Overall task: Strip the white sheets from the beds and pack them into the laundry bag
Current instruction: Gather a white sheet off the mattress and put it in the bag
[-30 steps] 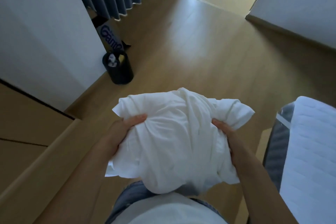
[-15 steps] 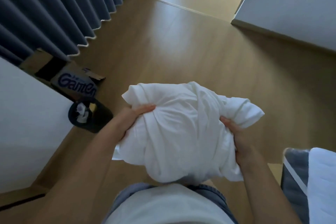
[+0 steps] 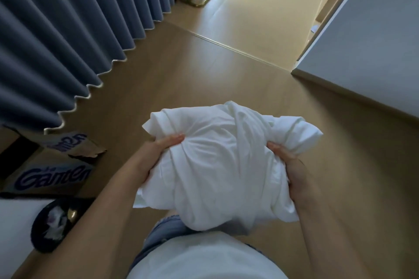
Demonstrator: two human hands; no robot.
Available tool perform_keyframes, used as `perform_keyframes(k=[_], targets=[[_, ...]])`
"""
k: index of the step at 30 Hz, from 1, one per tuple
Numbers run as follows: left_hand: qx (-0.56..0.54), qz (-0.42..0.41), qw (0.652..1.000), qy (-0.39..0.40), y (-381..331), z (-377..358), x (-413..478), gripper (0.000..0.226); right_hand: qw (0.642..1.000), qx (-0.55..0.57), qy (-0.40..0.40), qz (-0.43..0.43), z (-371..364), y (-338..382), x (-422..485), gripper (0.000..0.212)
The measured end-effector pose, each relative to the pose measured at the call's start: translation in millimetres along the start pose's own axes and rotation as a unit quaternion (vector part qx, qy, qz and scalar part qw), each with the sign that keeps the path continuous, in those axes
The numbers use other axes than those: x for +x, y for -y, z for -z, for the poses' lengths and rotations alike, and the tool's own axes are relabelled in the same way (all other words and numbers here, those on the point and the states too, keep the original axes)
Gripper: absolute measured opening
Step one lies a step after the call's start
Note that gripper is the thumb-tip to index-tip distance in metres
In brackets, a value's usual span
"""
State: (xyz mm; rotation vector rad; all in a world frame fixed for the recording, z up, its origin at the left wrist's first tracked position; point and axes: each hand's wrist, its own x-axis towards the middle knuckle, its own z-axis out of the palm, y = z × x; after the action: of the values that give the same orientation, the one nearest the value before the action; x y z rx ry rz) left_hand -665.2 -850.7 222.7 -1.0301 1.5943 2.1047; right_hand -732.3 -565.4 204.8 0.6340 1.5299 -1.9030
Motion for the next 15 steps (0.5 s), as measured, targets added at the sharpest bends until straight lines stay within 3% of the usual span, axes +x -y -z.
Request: perform_keyframes(k=[8,15], targets=[[0.029,0.007,0.999,0.040,-196,-43,188,0.059,0.999,0.033,-0.033,0.002,-51,166,172,0.064],[0.064,0.024,0.995,0.076,-335,-123,334,0.060,0.995,0.071,-0.066,0.009,-47,301,297,0.033]])
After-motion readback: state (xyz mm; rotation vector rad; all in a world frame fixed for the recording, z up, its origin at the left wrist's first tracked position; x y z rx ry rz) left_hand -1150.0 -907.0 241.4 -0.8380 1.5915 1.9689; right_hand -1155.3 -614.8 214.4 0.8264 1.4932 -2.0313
